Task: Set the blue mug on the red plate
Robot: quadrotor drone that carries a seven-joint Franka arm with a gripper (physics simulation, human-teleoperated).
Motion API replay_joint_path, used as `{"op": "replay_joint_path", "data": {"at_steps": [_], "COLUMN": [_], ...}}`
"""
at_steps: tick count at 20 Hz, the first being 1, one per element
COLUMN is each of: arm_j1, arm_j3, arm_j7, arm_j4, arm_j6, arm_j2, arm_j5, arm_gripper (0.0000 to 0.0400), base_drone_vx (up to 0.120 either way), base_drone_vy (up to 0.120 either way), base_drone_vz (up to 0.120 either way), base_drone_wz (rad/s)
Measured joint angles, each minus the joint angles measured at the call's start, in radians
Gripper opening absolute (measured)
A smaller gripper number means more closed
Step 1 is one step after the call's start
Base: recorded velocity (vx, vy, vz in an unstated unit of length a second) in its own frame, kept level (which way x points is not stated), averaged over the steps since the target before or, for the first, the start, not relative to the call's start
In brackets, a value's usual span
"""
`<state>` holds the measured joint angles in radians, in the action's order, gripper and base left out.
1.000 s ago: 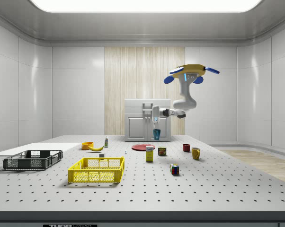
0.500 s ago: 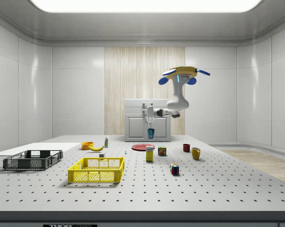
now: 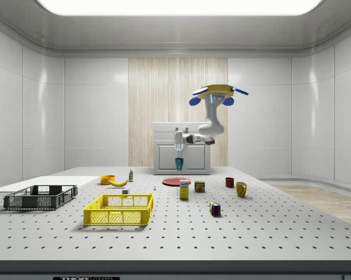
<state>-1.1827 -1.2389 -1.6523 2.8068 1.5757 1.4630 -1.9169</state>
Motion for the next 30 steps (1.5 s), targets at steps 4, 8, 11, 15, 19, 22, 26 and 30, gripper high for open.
{"op": "replay_joint_path", "data": {"at_steps": [4, 8, 11, 15, 19, 22, 26, 30], "arm_j1": [-0.001, -0.003, -0.004, -0.005, -0.006, -0.002, 0.03, 0.074], "arm_j3": [-0.001, -0.001, -0.001, -0.002, -0.002, -0.003, -0.005, -0.008], "arm_j7": [-0.001, -0.002, -0.003, -0.004, -0.005, 0.0, 0.035, 0.084], "arm_j4": [0.0, -0.001, -0.001, -0.001, -0.001, -0.001, -0.004, -0.01], "arm_j6": [0.003, 0.007, 0.009, 0.012, 0.015, 0.018, 0.027, 0.039], "arm_j2": [0.004, 0.007, 0.01, 0.013, 0.016, 0.019, 0.029, 0.041], "arm_j5": [0.002, 0.003, 0.004, 0.006, 0.007, 0.009, 0.014, 0.021], "arm_gripper": [0.01, 0.01, 0.01, 0.01, 0.01, 0.01, 0.01, 0.01], "base_drone_vx": [0.03, 0.0, 0.013, 0.1, 0.0, 0.0, 0.0, 0.0], "base_drone_vy": [-0.12, -0.12, -0.12, -0.12, -0.12, -0.013, 0.0, 0.0], "base_drone_vz": [-0.01, -0.12, -0.08, 0.0, -0.08, -0.027, 0.0, 0.0], "base_drone_wz": [0.0, 0.0, 0.0, 0.0, 0.0, 0.0, 0.0, 0.0]}}
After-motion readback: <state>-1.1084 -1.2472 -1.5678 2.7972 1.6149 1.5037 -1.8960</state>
